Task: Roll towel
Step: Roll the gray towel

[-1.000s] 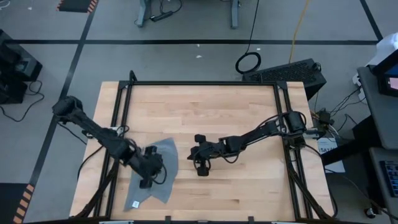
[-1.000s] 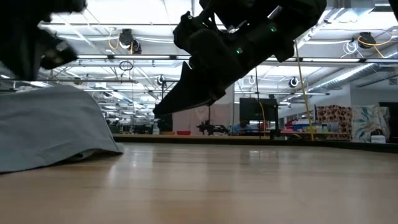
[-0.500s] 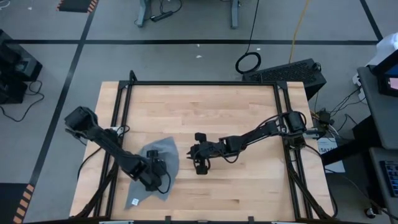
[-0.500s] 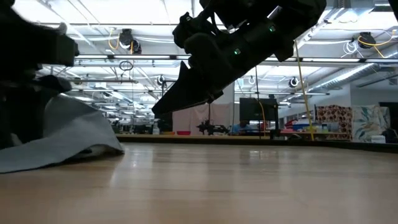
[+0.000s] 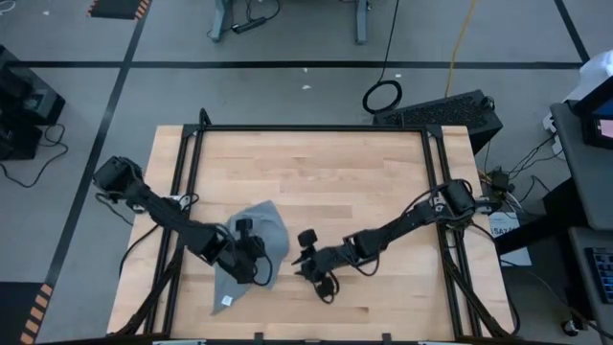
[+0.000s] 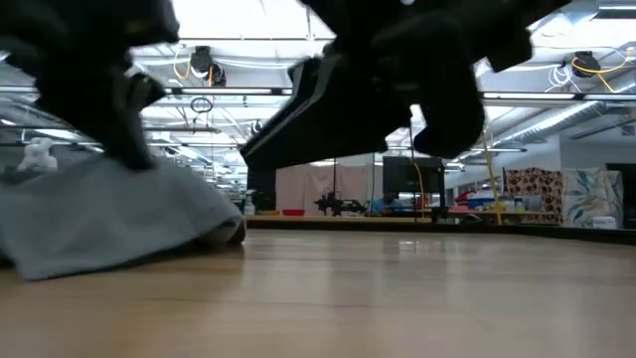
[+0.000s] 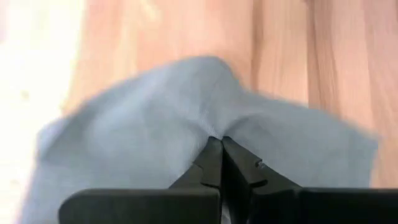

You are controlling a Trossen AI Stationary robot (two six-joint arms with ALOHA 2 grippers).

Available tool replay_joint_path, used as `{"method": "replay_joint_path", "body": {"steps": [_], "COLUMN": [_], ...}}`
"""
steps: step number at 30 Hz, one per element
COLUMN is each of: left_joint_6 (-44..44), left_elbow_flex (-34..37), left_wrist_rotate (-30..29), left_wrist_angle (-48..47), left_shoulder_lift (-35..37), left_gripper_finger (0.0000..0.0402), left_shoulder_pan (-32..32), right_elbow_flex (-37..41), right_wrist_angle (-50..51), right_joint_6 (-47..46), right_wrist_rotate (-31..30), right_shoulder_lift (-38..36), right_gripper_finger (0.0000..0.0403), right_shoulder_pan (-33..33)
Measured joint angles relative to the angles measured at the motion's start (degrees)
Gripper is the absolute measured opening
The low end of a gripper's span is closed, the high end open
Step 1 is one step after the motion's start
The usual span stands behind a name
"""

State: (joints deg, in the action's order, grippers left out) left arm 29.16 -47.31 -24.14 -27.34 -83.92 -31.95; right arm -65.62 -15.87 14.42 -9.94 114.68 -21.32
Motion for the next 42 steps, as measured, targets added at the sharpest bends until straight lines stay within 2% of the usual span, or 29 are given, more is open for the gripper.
{"method": "replay_joint_path", "body": {"steps": [4, 8, 12, 16, 22, 36, 39, 42], "left_joint_6": [0.29, -0.14, -2.58, -2.73, -2.55, -2.51, -2.53, -2.53], "left_elbow_flex": [0.00, 0.00, 0.00, 0.00, 0.00, 0.00, 0.00, 0.00], "left_wrist_rotate": [-3.46, -3.76, -3.71, -3.59, -3.43, -0.08, -0.06, -0.06], "left_wrist_angle": [0.31, 3.79, 8.12, 9.29, 9.41, 14.06, 14.04, 13.96], "left_shoulder_lift": [3.60, 5.32, 5.53, 5.54, 5.54, 5.54, 5.54, 5.54], "left_gripper_finger": [0.0005, 0.0006, 0.0006, 0.0006, 0.0006, 0.0006, 0.0006, 0.0006], "left_shoulder_pan": [2.70, 5.25, 7.46, 9.35, 11.19, 13.60, 13.60, 13.56], "right_elbow_flex": [0.06, 0.03, 0.03, -0.02, -0.09, -0.07, -0.07, -0.05], "right_wrist_angle": [-2.81, -6.01, -13.64, -21.06, -23.48, -25.53, -25.59, -25.63], "right_joint_6": [3.10, 6.94, 11.93, 18.63, 23.93, 32.91, 32.97, 33.08], "right_wrist_rotate": [-8.00, -15.22, -17.13, -22.80, -28.68, -32.35, -33.73, -34.46], "right_shoulder_lift": [1.23, 4.22, 8.09, 11.08, 11.66, 11.66, 11.66, 11.66], "right_gripper_finger": [0.0157, 0.0193, 0.0217, 0.0221, 0.0210, 0.0200, 0.0172, 0.0120], "right_shoulder_pan": [-2.19, -2.87, -2.65, -3.00, -4.53, -3.85, -3.88, -4.41]}}
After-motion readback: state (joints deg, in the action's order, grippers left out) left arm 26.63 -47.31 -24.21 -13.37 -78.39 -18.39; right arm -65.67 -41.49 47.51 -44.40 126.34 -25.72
